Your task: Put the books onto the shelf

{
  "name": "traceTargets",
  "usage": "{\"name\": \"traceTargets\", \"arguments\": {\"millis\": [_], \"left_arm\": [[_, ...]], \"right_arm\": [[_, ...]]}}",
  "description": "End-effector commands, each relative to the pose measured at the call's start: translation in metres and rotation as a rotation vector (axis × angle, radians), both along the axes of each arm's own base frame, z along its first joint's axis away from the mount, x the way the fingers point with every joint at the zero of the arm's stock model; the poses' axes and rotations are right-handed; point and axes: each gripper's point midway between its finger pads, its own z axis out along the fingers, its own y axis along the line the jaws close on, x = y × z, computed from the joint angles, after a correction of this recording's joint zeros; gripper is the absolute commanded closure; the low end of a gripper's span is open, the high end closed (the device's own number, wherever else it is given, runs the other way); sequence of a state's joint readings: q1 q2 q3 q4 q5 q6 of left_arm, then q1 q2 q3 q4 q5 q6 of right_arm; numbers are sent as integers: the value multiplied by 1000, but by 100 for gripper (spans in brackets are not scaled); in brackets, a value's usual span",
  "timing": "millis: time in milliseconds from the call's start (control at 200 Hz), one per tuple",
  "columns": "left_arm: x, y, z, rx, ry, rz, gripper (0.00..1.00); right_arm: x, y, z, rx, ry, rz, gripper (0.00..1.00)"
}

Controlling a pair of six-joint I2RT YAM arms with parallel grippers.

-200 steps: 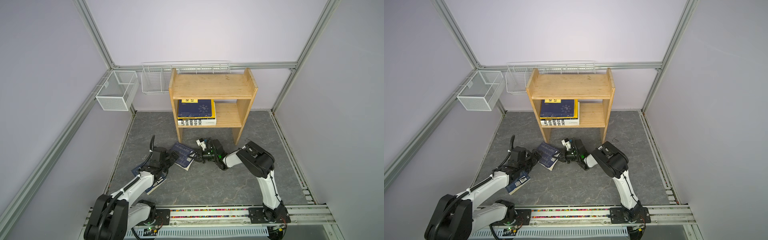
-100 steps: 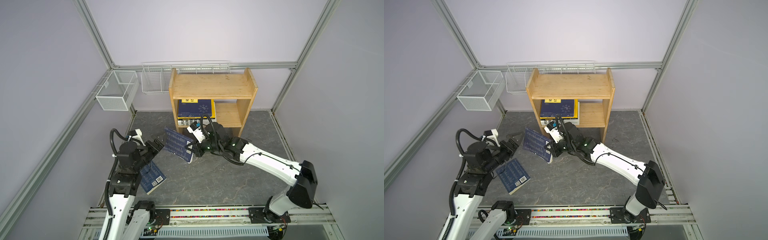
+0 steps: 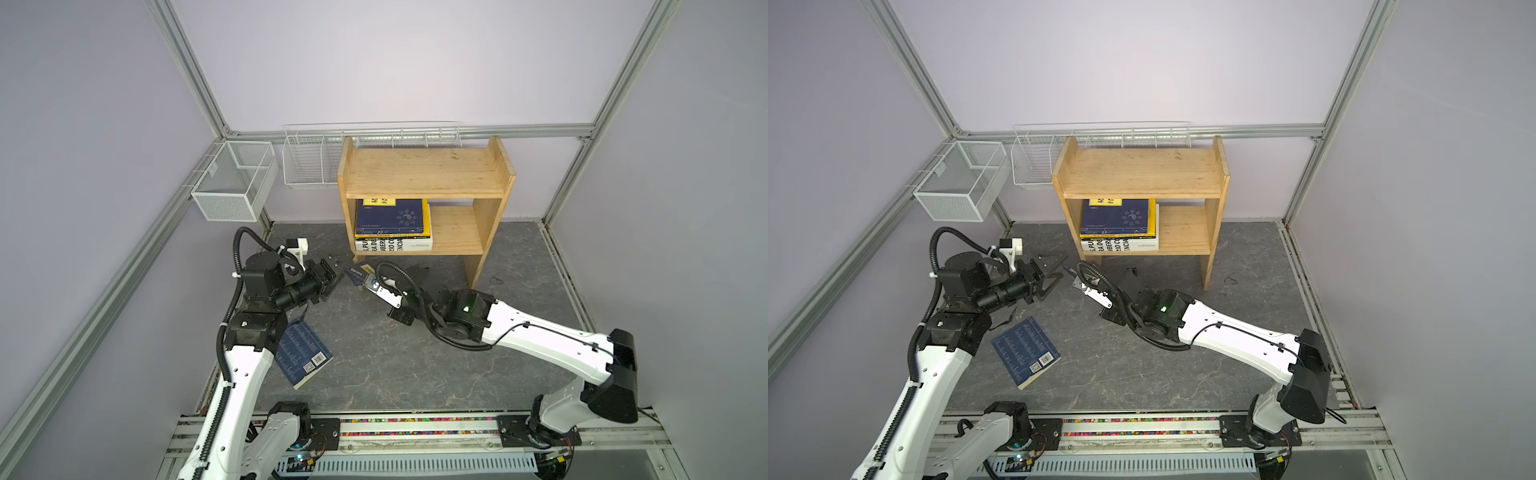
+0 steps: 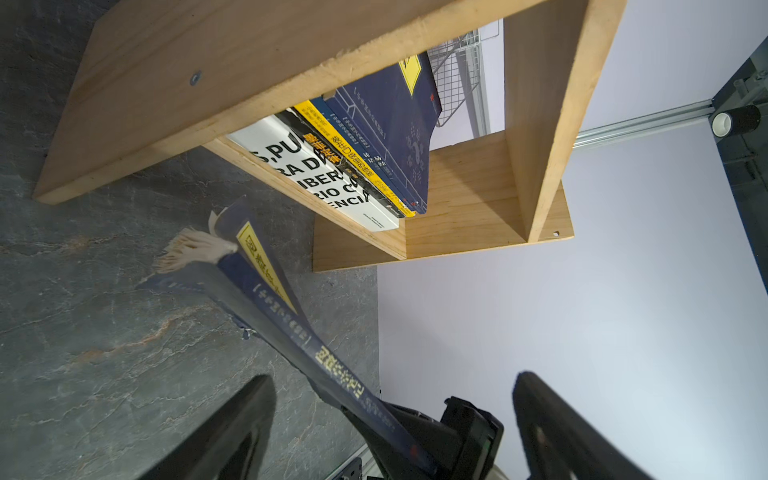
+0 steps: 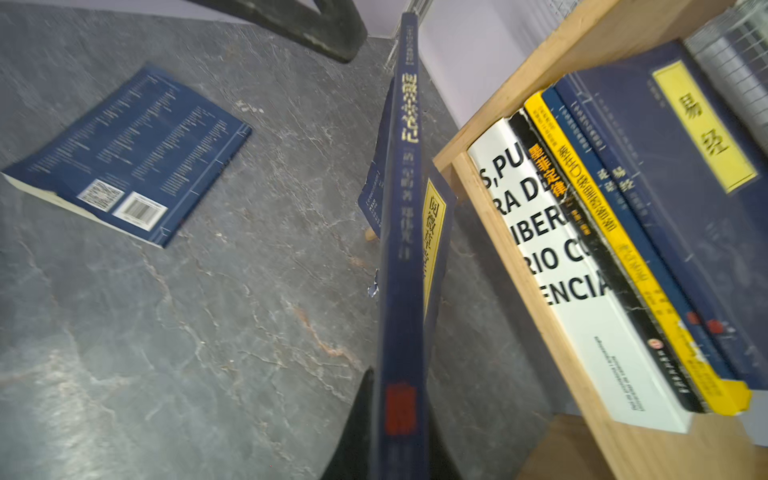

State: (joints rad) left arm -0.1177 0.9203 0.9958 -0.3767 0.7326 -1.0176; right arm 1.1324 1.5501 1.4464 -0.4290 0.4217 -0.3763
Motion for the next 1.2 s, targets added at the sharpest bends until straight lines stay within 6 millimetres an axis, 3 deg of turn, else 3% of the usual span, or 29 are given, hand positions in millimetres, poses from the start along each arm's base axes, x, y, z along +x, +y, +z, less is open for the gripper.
{"name": "traceTargets", "arguments": {"millis": [0, 185, 305, 550, 765, 825, 960, 1085, 1195], "left_arm": [[1, 0, -9, -5, 42, -4, 12], [5, 2, -24, 6, 87, 11, 17], [11, 2, -31, 3, 102, 21, 26], [17, 2, -30, -5, 85, 29, 59], [20, 3, -28, 21, 81, 28, 91], [20, 3, -26, 25, 75, 26, 98], [18, 15, -13, 48, 24, 61, 100], [12, 33, 16, 105, -61, 104, 100], [-1, 46, 49, 218, -178, 142, 100]], "right_arm": [[1, 3, 46, 3, -183, 25, 90], [-4, 16, 50, -41, -285, 48, 90], [-13, 27, 50, -65, -339, 85, 90], [-15, 47, 32, -193, -508, 107, 89], [-18, 72, 31, -215, -608, 137, 85], [-15, 75, 32, -217, -628, 121, 77], [-6, 73, 44, -144, -635, 46, 36], [-4, 56, 61, 14, -497, 22, 22], [-9, 33, 89, 229, -325, 44, 6]]}}
